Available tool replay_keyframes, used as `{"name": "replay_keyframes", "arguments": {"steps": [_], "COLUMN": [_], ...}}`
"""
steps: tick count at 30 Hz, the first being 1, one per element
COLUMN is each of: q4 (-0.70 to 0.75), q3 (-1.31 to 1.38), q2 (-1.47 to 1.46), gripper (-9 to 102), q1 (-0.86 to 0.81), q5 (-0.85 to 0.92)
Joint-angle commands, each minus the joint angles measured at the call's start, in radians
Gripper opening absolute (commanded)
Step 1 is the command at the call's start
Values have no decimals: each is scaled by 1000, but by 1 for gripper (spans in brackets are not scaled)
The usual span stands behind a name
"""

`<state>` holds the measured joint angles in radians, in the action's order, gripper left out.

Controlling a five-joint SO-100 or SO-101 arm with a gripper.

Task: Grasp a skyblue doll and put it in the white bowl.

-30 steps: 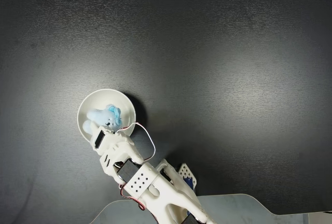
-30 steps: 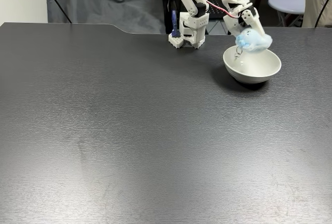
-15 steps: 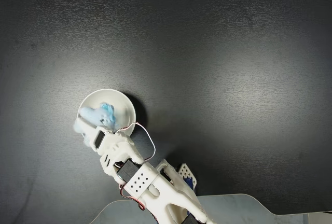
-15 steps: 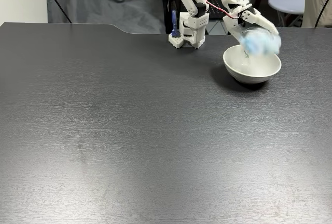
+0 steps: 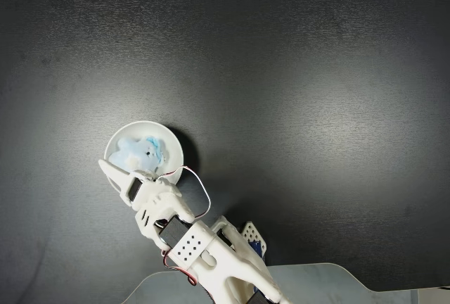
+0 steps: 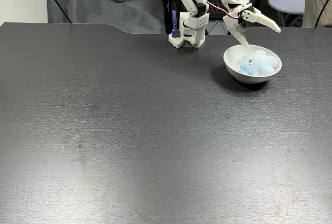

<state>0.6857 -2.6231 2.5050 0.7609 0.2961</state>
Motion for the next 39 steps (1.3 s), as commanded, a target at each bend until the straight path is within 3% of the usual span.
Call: {"name": "replay_keyframes", "arguments": {"steps": [1,8,13,15,20,21,24,30,35,39], "q4": [-54,-80,-63,-63,-63,-63,-63,-61,-60,52], "q3": [149,172,170,169,169,169,152,-61,-268,-290], "q2": [156,373,474,511,611,632,681,776,831,834], "gripper": [48,48,43,35,-1,-4,2,-1,-1,-1], "q1": [-170,-551,-663,-673,-704,-718,-762,-870,-867,-865], "q5": [-11,-11,-9,-9,-9,-9,-9,-8,-8,-9]}}
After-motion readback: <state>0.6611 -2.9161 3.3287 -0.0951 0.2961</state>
